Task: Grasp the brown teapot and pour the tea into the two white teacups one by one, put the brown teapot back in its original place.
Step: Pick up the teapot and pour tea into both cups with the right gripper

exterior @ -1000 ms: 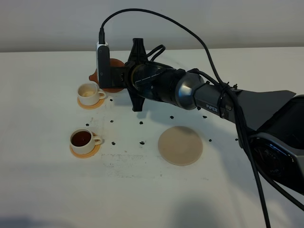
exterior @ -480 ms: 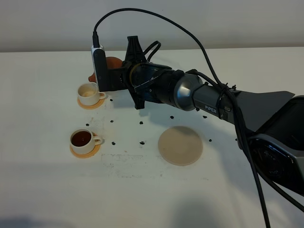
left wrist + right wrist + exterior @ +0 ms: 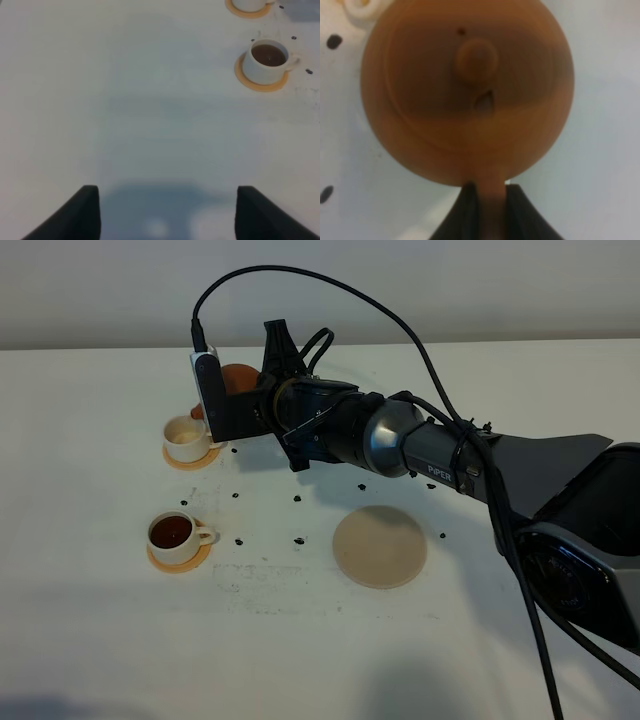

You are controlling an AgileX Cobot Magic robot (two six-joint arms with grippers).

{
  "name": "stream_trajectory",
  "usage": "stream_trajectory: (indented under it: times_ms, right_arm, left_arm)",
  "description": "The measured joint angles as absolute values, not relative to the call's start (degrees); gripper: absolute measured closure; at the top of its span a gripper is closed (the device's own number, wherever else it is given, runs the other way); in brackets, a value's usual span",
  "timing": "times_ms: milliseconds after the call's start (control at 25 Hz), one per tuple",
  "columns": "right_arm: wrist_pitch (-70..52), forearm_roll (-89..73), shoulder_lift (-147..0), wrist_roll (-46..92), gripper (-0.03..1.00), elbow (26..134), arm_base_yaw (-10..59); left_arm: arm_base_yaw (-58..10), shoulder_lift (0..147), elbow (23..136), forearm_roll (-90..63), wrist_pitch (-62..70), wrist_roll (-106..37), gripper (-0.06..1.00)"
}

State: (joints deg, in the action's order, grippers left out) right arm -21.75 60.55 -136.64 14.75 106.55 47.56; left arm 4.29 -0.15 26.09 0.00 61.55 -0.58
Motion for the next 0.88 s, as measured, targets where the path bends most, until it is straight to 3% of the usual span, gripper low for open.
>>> stream_trajectory:
  times_ms: [880]
  right_arm:
    - [-21.80,66.81,-136.64,14.75,0.87,106.55,47.60]
  left_arm:
    - [4.29,-0.15,26.09,0.00,61.55,-0.58,0.40]
